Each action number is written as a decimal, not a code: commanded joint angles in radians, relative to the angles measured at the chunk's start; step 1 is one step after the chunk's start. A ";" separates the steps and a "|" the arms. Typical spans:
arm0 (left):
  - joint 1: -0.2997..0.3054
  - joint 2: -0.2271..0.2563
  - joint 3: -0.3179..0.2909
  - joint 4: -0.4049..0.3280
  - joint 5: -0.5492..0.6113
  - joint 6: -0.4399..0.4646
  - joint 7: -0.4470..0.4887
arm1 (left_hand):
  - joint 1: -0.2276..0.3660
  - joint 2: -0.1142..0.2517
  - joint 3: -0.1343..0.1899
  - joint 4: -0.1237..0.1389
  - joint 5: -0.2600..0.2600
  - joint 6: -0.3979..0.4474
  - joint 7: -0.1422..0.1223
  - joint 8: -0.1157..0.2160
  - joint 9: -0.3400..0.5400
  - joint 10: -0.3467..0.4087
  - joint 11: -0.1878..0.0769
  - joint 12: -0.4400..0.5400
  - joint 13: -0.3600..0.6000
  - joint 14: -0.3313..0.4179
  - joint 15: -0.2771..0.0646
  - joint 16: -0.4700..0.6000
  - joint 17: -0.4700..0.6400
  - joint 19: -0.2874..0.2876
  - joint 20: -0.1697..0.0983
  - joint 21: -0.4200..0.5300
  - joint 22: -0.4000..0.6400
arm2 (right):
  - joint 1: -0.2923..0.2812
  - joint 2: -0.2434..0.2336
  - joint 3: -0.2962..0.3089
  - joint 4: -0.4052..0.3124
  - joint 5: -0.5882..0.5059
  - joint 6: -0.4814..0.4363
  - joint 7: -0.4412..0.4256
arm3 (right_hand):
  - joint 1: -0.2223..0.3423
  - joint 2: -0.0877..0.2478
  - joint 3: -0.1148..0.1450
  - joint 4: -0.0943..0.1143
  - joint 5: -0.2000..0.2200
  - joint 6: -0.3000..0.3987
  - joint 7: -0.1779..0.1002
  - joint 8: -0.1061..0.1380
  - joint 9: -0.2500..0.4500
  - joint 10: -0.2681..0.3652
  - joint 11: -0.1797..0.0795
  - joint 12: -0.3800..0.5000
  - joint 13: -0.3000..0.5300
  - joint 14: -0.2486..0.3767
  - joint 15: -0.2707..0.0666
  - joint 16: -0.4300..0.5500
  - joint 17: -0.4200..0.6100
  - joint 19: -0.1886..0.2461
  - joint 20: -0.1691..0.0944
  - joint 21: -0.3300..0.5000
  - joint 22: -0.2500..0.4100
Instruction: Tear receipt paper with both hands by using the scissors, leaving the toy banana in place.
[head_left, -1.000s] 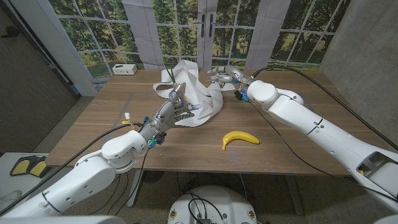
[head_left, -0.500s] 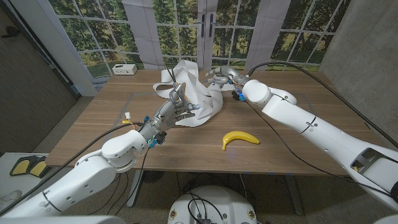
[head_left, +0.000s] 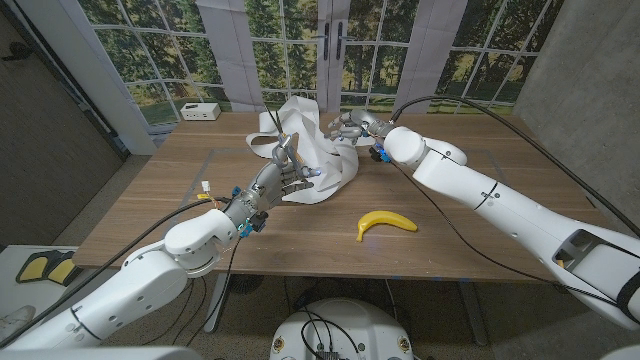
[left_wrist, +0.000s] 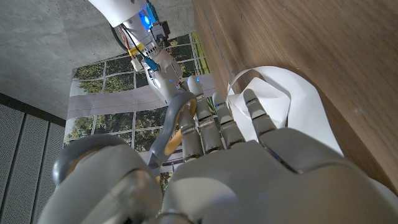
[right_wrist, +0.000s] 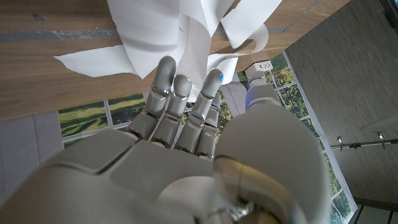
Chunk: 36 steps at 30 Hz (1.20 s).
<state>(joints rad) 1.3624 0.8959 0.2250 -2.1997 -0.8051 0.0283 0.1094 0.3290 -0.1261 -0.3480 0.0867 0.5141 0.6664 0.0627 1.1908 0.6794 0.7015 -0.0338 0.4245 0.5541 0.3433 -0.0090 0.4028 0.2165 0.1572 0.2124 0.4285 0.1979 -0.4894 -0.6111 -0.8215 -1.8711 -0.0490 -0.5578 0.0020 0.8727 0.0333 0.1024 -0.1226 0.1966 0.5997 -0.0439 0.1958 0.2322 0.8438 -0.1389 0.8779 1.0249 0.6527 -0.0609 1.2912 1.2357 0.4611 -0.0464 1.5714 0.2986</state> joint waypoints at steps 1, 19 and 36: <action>0.006 -0.004 0.001 0.004 -0.002 -0.010 -0.003 | -0.049 -0.044 -0.001 -0.004 0.006 0.063 0.059 0.143 0.140 0.017 -0.015 -0.002 0.006 0.010 -0.001 -0.002 0.003 0.004 0.002 -0.004 0.002 | 0.013 0.024 -0.039 0.031 -0.060 -0.026 0.002 | 0.008 0.009 -0.002 -0.003 0.004 0.030 -0.006 0.009 -0.003 0.054 -0.016 0.029 -0.012 0.047 -0.151 0.026 0.003 0.037 -0.038 0.011 0.033; 0.012 -0.002 0.002 -0.002 -0.005 -0.006 0.003 | -0.047 -0.044 0.000 -0.007 0.007 0.060 0.059 0.142 0.136 0.019 -0.015 -0.016 -0.005 0.021 -0.002 -0.003 0.005 0.008 0.002 -0.011 0.002 | 0.034 0.065 -0.054 0.096 -0.035 0.002 0.039 | 0.035 0.018 0.010 -0.014 0.006 0.025 -0.019 -0.001 -0.005 0.083 -0.011 0.070 -0.008 0.053 -0.149 0.046 0.004 0.028 -0.048 0.000 0.066; 0.016 0.004 -0.005 -0.005 -0.010 -0.007 -0.003 | -0.047 -0.043 0.000 -0.009 0.007 0.060 0.059 0.145 0.137 0.025 -0.012 -0.024 -0.008 0.022 -0.003 -0.010 0.006 0.012 0.002 -0.019 0.003 | 0.058 0.092 -0.103 0.131 -0.109 -0.009 0.036 | 0.027 0.012 0.004 -0.010 0.004 0.017 -0.021 -0.005 -0.006 0.090 -0.013 0.082 -0.020 0.050 -0.148 0.054 0.003 0.035 -0.045 -0.004 0.072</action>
<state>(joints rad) 1.3773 0.8958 0.2240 -2.2020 -0.8123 0.0191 0.1104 0.3212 -0.1339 -0.3432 0.0824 0.5138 0.6701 0.0590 1.1908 0.6794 0.7087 -0.0412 0.4010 0.5467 0.3577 -0.0125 0.3987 0.2192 0.1625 0.2069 0.4140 0.1976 -0.4447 -0.5370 -0.8954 -1.7617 -0.1085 -0.5554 0.0477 0.9006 0.0502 0.1108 -0.1310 0.1966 0.6144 -0.0628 0.1920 0.2229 0.9308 -0.1466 0.9512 1.0061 0.6966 -0.0661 1.3359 1.2358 0.4931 -0.0463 1.5714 0.3684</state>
